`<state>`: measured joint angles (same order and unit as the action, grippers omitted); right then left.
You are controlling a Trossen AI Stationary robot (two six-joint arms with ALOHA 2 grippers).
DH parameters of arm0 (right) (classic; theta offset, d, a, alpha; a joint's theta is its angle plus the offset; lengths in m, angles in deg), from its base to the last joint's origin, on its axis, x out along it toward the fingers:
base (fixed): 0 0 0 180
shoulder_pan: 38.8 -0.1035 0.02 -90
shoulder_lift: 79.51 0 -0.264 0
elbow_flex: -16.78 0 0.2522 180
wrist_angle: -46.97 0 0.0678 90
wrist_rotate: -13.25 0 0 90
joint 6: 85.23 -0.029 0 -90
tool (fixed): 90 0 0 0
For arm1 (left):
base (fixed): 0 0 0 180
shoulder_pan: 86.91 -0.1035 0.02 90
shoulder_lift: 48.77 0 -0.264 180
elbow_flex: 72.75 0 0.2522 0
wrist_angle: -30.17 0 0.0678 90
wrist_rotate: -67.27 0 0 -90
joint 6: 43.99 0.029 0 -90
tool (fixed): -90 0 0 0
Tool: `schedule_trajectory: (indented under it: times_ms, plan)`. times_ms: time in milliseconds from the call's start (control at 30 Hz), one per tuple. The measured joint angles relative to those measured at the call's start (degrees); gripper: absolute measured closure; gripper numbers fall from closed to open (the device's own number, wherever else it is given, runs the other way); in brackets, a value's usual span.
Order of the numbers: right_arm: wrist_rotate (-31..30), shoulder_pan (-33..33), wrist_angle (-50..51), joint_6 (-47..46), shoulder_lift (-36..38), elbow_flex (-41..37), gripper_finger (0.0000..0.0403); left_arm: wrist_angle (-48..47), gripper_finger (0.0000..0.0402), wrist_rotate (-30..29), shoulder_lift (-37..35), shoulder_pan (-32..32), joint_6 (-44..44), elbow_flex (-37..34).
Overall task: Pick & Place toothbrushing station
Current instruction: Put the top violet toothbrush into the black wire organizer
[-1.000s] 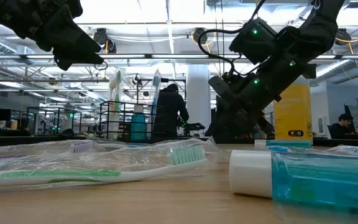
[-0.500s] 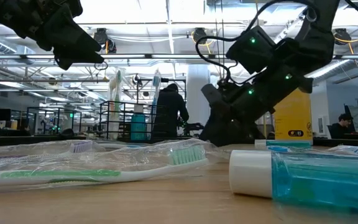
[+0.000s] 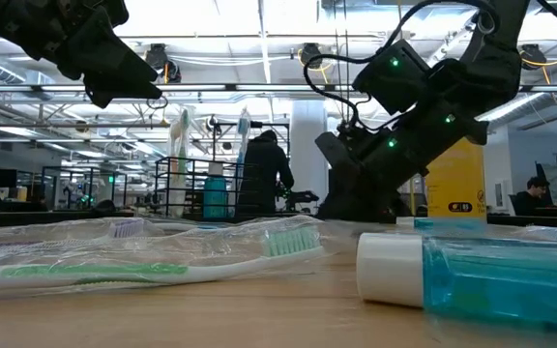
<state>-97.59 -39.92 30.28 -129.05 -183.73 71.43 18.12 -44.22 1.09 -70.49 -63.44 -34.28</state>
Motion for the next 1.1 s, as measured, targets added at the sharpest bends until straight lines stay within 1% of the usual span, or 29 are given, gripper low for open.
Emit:
schedule_trajectory:
  times_ms: [200,367,467,533,667,733,800,867,1000,1100]
  plan:
    - [0.10,0.00,-7.70,5.43,1.49,-0.04,0.0384,0.00,0.0213,0.00,0.00,-0.01,-0.11,0.00]
    - [0.02,0.00,-15.28,12.84,4.04,-0.04,0.0384,-0.02,0.0213,0.02,0.00,-0.01,-0.20,0.00]
    - [-0.03,0.00,-23.78,19.46,5.48,-0.01,0.0384,-0.01,0.0213,0.02,0.00,-0.01,-0.20,0.00]
    - [-0.09,0.00,-32.01,25.52,5.95,-0.03,0.0384,-0.02,0.0213,0.00,0.00,0.01,-0.20,0.00]
    - [-0.07,0.02,-52.01,41.67,5.96,0.08,0.0385,0.13,0.0213,-0.03,0.00,-0.01,-0.22,0.00]
    - [-0.08,0.02,-59.09,50.22,5.57,1.16,0.0385,0.17,0.0213,-0.34,0.00,0.01,-0.24,0.00]
    - [-0.13,0.13,-59.19,57.39,5.46,2.99,0.0385,0.17,0.0213,-1.17,0.00,0.01,-0.26,0.00]
    - [0.77,0.55,-56.74,62.62,5.24,6.37,0.0385,0.32,0.0213,-1.89,0.02,-0.03,-0.16,0.00]
    - [8.46,2.52,-53.71,70.98,4.08,14.15,0.0385,1.24,0.0213,-2.79,0.00,-0.24,0.26,0.00]
    - [9.08,4.04,-48.64,74.38,3.44,17.82,0.0385,1.58,0.0213,-2.88,0.00,-0.32,0.22,0.00]
